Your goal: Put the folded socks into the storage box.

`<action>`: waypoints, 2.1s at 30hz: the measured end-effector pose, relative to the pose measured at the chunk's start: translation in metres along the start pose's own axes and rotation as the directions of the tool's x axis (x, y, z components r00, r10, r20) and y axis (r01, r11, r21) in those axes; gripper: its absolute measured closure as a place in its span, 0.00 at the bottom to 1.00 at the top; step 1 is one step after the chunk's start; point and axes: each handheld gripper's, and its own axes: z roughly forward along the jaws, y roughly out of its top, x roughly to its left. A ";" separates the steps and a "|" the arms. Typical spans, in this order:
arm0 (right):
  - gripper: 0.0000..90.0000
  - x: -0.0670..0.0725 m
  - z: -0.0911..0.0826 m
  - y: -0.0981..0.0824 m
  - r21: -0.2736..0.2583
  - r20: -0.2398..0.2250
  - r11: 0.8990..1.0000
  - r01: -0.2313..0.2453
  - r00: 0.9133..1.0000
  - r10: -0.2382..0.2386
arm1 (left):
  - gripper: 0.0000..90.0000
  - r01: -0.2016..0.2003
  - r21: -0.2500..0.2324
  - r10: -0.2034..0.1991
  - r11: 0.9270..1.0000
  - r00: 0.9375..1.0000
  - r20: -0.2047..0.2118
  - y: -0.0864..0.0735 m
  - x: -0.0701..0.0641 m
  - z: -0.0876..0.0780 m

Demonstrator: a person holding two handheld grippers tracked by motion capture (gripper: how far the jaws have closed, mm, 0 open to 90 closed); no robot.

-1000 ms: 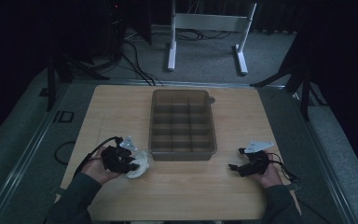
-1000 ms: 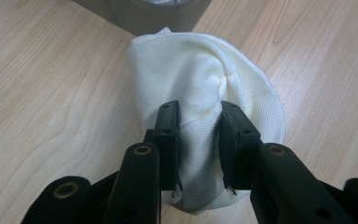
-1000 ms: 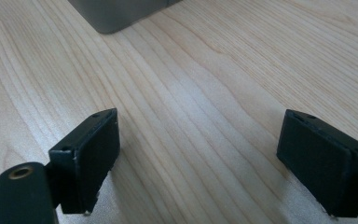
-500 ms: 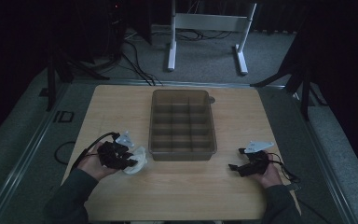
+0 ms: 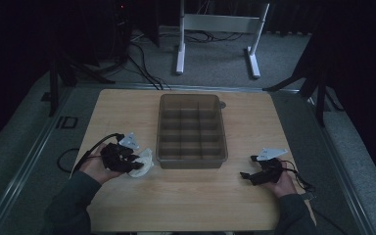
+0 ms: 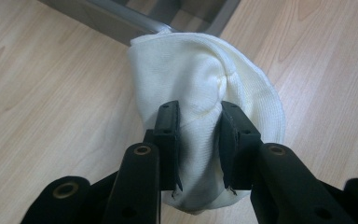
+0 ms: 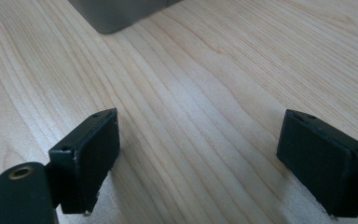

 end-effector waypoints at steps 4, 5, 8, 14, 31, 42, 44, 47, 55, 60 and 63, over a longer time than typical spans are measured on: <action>0.14 0.000 0.000 0.000 0.000 0.000 1.000 0.000 1.000 0.000 | 0.79 -0.009 -0.006 0.009 1.000 1.000 -0.006 0.003 0.002 -0.004; 0.14 0.000 0.000 0.000 0.000 0.000 1.000 0.000 1.000 0.000 | 0.79 -0.016 0.000 0.016 1.000 1.000 -0.008 0.004 0.002 -0.005; 0.14 0.000 0.000 0.000 0.000 0.000 1.000 0.000 1.000 0.000 | 0.79 -0.020 -0.006 0.020 1.000 1.000 -0.010 0.006 0.003 -0.008; 0.14 0.000 0.000 0.000 0.000 0.000 1.000 0.000 1.000 0.000 | 0.79 -0.038 -0.004 0.038 0.999 0.999 -0.015 0.011 0.004 -0.010; 0.14 0.000 0.000 0.000 -0.001 0.000 1.000 -0.001 1.000 0.001 | 0.79 -0.086 -0.009 0.086 0.996 0.996 -0.001 0.028 0.008 -0.007; 0.14 0.000 0.000 0.000 -0.001 0.000 1.000 0.000 1.000 0.000 | 0.79 -0.121 -0.008 0.121 0.993 0.993 0.012 0.042 0.009 -0.005; 0.14 0.000 0.000 0.000 -0.001 0.000 1.000 0.000 1.000 0.000 | 0.79 -0.127 0.000 0.127 0.992 0.992 0.011 0.044 0.010 -0.004; 0.14 0.000 0.000 0.000 -0.001 0.000 1.000 0.000 1.000 0.000 | 0.79 -0.129 0.002 0.129 0.992 0.992 0.012 0.047 0.010 -0.003; 0.14 0.000 0.000 0.000 -0.002 0.000 1.000 0.000 1.000 0.000 | 0.79 -0.148 0.007 0.148 0.989 0.989 0.020 0.057 0.011 0.001; 0.14 0.000 0.000 0.000 -0.002 0.000 1.000 0.000 1.000 0.000 | 0.79 -0.153 0.003 0.152 0.988 0.988 0.026 0.060 0.012 0.003; 0.14 0.000 0.000 0.000 -0.002 0.000 1.000 0.000 1.000 0.000 | 0.79 -0.150 0.002 0.150 0.989 0.988 0.031 0.061 0.013 0.005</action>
